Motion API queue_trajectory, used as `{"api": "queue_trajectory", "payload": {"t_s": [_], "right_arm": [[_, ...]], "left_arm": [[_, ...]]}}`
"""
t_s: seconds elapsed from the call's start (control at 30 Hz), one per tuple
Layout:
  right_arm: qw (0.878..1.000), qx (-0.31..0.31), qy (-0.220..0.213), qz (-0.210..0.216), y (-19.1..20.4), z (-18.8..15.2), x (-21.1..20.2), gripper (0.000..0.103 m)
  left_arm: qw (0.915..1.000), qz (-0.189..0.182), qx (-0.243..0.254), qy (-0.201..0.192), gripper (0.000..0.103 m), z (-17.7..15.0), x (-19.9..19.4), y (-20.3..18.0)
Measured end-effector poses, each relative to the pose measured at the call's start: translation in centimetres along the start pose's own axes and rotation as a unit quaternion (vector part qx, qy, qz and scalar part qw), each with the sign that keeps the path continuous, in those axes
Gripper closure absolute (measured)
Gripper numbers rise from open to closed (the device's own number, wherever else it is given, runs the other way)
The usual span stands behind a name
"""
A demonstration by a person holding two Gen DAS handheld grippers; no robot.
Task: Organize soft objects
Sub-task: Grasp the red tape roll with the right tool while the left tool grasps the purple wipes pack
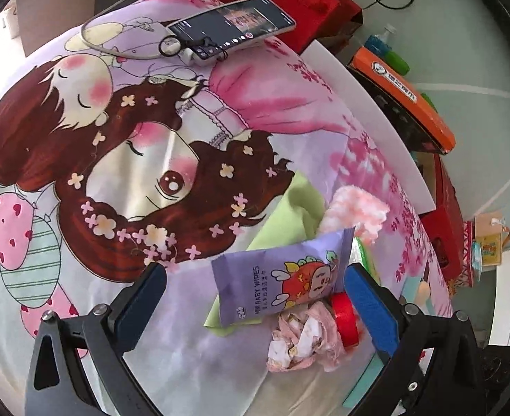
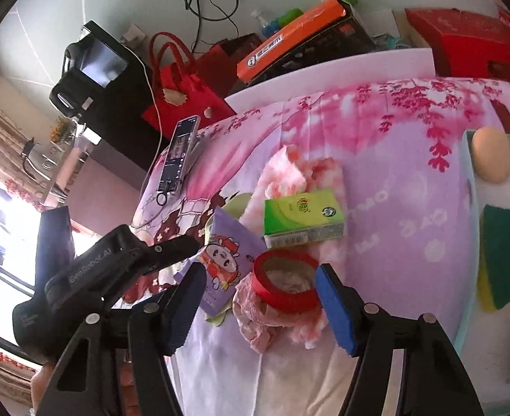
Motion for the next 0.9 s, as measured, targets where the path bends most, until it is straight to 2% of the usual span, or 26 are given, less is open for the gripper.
{"api": "queue_trajectory", "payload": {"t_s": [0.17,0.4,0.67,0.73,0.8,0.87,0.9], "right_arm": [[1.000,-0.003,0.021,0.001,0.0,-0.7,1.5,0.037],[0.998,0.049,0.049,-0.007,-2.8,-1.5,3.3,0.037],[0.997,0.066,0.050,-0.007,-3.2,-1.7,3.7,0.035],[0.996,0.070,0.048,-0.010,-3.5,-1.6,3.8,0.037],[0.996,0.072,0.046,-0.015,-3.7,-1.6,3.6,0.045],[0.996,0.071,0.044,-0.020,-4.0,-1.7,3.4,0.051],[0.996,0.072,0.042,-0.023,-4.1,-1.6,3.2,0.056]], "left_arm": [[1.0000,0.002,-0.003,-0.001,0.001,0.1,-0.1,0.3],[1.0000,0.004,0.002,0.006,0.001,-0.2,0.5,-0.1],[0.9999,0.004,0.000,0.013,0.001,-0.4,1.6,-0.1],[0.9999,0.003,-0.001,0.012,0.002,-0.4,1.7,-0.1],[0.9999,0.004,-0.002,0.010,0.003,-0.3,1.8,0.0],[0.9999,0.003,-0.003,0.010,0.016,-0.3,1.9,-0.1],[0.9999,0.001,-0.003,0.010,0.020,-0.3,1.9,-0.1]]}}
Point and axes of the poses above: each gripper's, at about its wrist camera, not at the fingertips, and x roughly the way its jaws point, y to its left, z to its top, the point moved 9 cm from there along x, roughly the way its jaws point, and after that the axes turned 4 degrees about -z, right-handed, at the moved point
